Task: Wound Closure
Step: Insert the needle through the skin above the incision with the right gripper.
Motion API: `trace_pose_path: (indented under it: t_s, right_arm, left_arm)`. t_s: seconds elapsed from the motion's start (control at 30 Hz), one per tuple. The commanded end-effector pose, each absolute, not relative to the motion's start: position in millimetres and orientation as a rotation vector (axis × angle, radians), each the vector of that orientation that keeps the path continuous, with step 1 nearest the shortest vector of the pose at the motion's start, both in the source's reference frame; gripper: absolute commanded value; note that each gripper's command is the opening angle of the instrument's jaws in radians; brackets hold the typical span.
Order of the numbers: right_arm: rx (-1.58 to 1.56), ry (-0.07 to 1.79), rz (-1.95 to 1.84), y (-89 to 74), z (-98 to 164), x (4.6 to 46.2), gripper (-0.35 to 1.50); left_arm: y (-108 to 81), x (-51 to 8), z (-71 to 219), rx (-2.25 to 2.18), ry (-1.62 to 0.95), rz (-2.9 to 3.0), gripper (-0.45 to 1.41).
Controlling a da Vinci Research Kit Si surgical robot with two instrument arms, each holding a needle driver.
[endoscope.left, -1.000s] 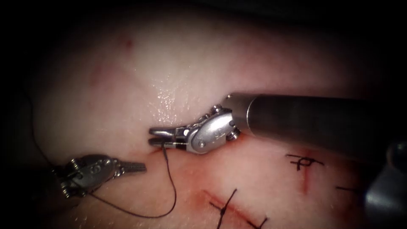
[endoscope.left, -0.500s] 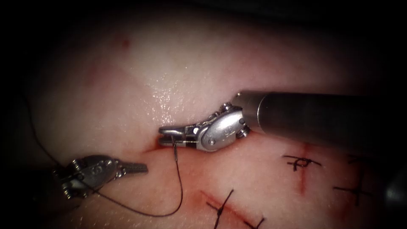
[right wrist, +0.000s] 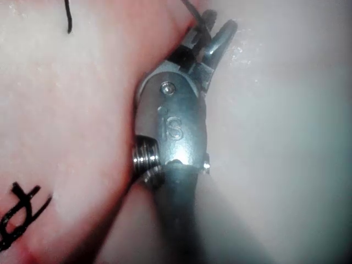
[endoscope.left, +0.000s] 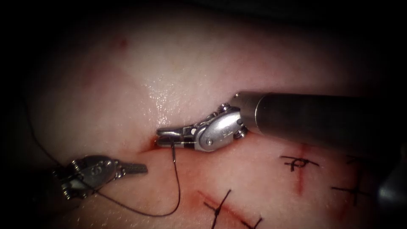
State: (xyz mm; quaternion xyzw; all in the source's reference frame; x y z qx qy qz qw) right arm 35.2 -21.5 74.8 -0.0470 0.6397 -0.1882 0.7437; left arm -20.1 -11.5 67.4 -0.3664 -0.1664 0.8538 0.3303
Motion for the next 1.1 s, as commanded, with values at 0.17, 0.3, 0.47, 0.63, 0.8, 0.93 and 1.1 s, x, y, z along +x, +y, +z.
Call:
trace_pose_path:
  t_s: [0.17, 0.3, 0.47, 0.63, 0.8, 0.93, 1.1]
  right_arm:
    - [-0.096, 1.403, -0.426, -21.8, 75.5, 36.3, -0.35]
    - [-0.088, 1.405, -0.437, -22.1, 75.5, 36.3, -0.35]
    - [-0.109, 1.43, -0.431, -22.3, 74.5, 36.8, -0.35]
    - [-0.136, 1.455, -0.424, -22.4, 73.3, 37.1, -0.35]
    - [-0.148, 1.469, -0.426, -22.9, 72.0, 38.1, -0.35]
    - [-0.152, 1.466, -0.429, -23.1, 72.3, 38.2, -0.35]
    - [-0.161, 1.472, -0.425, -23.1, 72.9, 38.1, -0.35]
  left_arm:
    - [-11.2, -20.6, 68.0, -0.961, -0.435, 2.233, -0.43]
    - [-11.2, -20.5, 68.0, -0.961, -0.435, 2.234, -0.45]
    - [-11.2, -20.4, 68.0, -0.962, -0.436, 2.234, -0.45]
    - [-11.3, -20.4, 67.9, -0.962, -0.436, 2.234, -0.45]
    - [-11.3, -20.4, 67.9, -0.961, -0.435, 2.234, -0.45]
    - [-11.3, -20.4, 67.9, -0.961, -0.435, 2.234, -0.45]
    - [-11.3, -20.4, 67.9, -0.961, -0.435, 2.234, -0.45]
